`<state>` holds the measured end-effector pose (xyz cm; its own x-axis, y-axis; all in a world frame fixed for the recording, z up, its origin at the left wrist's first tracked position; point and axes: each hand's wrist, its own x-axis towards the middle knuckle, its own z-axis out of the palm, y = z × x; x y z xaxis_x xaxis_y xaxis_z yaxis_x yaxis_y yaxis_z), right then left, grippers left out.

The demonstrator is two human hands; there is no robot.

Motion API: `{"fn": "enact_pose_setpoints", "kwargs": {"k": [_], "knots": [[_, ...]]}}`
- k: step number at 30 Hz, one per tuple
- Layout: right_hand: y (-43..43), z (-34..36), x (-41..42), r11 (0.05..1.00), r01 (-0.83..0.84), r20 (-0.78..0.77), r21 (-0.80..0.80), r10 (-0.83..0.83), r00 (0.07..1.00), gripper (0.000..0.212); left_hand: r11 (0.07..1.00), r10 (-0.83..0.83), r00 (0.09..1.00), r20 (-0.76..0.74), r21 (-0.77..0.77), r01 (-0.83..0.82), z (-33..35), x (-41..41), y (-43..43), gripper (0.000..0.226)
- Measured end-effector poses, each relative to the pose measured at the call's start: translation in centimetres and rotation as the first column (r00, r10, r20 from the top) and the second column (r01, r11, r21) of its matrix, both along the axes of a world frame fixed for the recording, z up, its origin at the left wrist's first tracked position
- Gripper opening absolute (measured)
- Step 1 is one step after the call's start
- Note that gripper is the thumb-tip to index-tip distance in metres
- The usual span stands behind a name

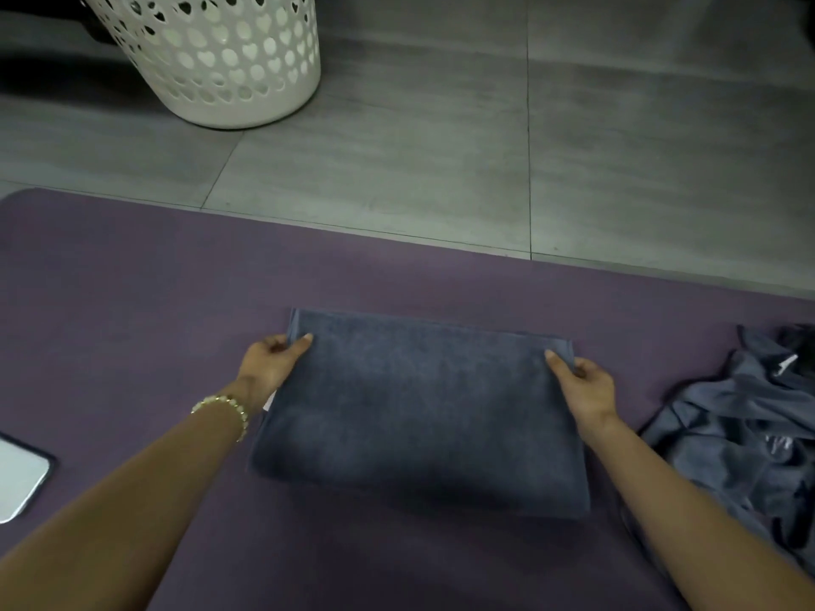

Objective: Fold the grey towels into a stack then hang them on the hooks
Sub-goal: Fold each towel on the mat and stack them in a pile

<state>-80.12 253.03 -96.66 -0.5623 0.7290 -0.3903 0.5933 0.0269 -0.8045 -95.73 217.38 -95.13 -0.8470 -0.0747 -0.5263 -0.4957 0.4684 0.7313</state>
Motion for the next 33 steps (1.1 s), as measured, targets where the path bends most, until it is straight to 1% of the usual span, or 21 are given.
{"fn": "enact_pose_setpoints", "kwargs": {"k": [2, 4, 5, 8, 10, 11, 13, 15, 16, 18, 19, 21, 22, 23, 25, 27, 28, 29, 30, 32, 33], "knots": [[-0.1, 0.0, -1.2, 0.998, -0.029, -0.058, 0.060, 0.032, 0.998, 0.025, 0.999, 0.035, 0.995, -0.098, -0.032, -0.038, -1.0, -0.6, 0.4, 0.020], [-0.2, 0.1, -1.5, 0.986, -0.056, -0.127, 0.156, 0.077, 0.989, 0.029, 0.998, 0.055, 0.966, -0.251, -0.010, -0.060, -1.8, -0.6, 0.4, 0.010], [-0.2, 0.0, -1.5, 0.981, -0.061, -0.155, 0.182, 0.090, 0.984, 0.029, 0.997, 0.073, 0.950, -0.304, 0.015, -0.072, -2.1, -0.6, 0.3, 0.011], [-0.3, -0.6, -1.7, 0.985, -0.036, -0.176, 0.167, 0.065, 0.982, 0.027, 0.992, 0.124, 0.939, -0.321, 0.054, -0.112, -2.6, -0.7, 0.2, 0.017], [-0.2, -1.2, -2.2, 0.988, -0.020, -0.143, 0.151, 0.042, 0.989, 0.028, 0.996, 0.074, 0.960, -0.272, -0.026, -0.084, -2.6, -1.0, 0.4, 0.008], [-0.2, -1.2, -2.5, 0.989, -0.013, -0.123, 0.150, 0.032, 0.992, 0.027, 0.993, 0.035, 0.970, -0.243, -0.103, -0.061, -2.6, -1.1, 0.3, 0.012], [-0.4, -0.8, -2.8, 0.980, -0.039, -0.045, 0.195, 0.049, 0.998, 0.010, 0.946, -0.065, 0.983, -0.174, -0.325, 0.005, -2.9, -1.3, -0.6, 0.033], [-1.1, -0.1, -2.2, 0.922, -0.137, 0.043, 0.361, 0.131, 0.990, 0.035, 0.896, -0.142, 0.989, -0.046, -0.430, 0.109, -2.5, -1.1, -1.8, 0.049], [-1.9, 0.3, -1.6, 0.874, -0.204, 0.058, 0.440, 0.199, 0.978, 0.045, 0.875, -0.204, 0.978, 0.040, -0.442, 0.200, -2.2, -0.9, -2.3, 0.051], [-3.9, 0.9, -0.2, 0.808, -0.307, 0.043, 0.503, 0.331, 0.943, 0.047, 0.863, -0.298, 0.938, 0.179, -0.370, 0.344, -1.6, -0.3, -2.7, 0.045], [-4.8, 0.7, 0.6, 0.791, -0.332, 0.026, 0.514, 0.372, 0.928, 0.044, 0.893, -0.299, 0.926, 0.229, -0.274, 0.356, -1.2, 0.0, -2.7, 0.045], [-6.3, 0.2, 2.3, 0.783, -0.331, -0.039, 0.527, 0.412, 0.910, 0.039, 0.947, -0.282, 0.899, 0.335, -0.055, 0.318, 0.7, 0.8, -2.2, 0.056], [-7.0, 0.1, 3.0, 0.789, -0.324, -0.084, 0.523, 0.426, 0.901, 0.034, 0.943, -0.312, 0.880, 0.357, 0.008, 0.331, 1.9, 1.3, -1.9, 0.061], [-7.6, 0.2, 3.6, 0.813, -0.322, -0.128, 0.484, 0.430, 0.894, 0.029, 0.936, -0.345, 0.868, 0.356, 0.056, 0.348, 3.7, 1.7, -1.2, 0.060], [-8.4, 0.9, 4.4, 0.911, -0.305, -0.208, 0.278, 0.367, 0.906, 0.023, 0.865, -0.491, 0.822, 0.288, 0.052, 0.499, 7.5, 2.3, 1.0, 0.048], [-8.5, 2.2, 4.4, 0.965, -0.263, -0.229, -0.017, 0.252, 0.940, 0.017, 0.781, -0.622, 0.758, 0.195, 0.093, 0.617, 10.7, 3.3, 3.8, 0.060], [-8.2, 2.7, 4.1, 0.957, -0.234, -0.226, -0.169, 0.194, 0.955, 0.012, 0.743, -0.669, 0.725, 0.163, 0.160, 0.650, 11.9, 4.1, 5.4, 0.070], [-7.4, 2.9, 3.8, 0.922, -0.208, -0.206, -0.326, 0.145, 0.968, 0.014, 0.706, -0.703, 0.698, 0.135, 0.250, 0.663, 13.0, 5.1, 7.1, 0.076], [-6.5, 3.0, 3.6, 0.858, -0.179, -0.189, -0.482, 0.098, 0.977, 0.025, 0.656, -0.742, 0.658, 0.132, 0.347, 0.670, 13.7, 6.0, 8.8, 0.078], [-4.5, 3.0, 3.3, 0.696, -0.089, -0.135, -0.712, -0.011, 0.991, 0.049, 0.564, -0.792, 0.596, 0.130, 0.528, 0.635, 14.3, 7.3, 11.8, 0.067], [-3.5, 2.9, 3.4, 0.639, -0.034, -0.091, -0.769, -0.057, 0.994, 0.059, 0.549, -0.782, 0.615, 0.102, 0.580, 0.602, 13.7, 7.6, 12.8, 0.057]]}}
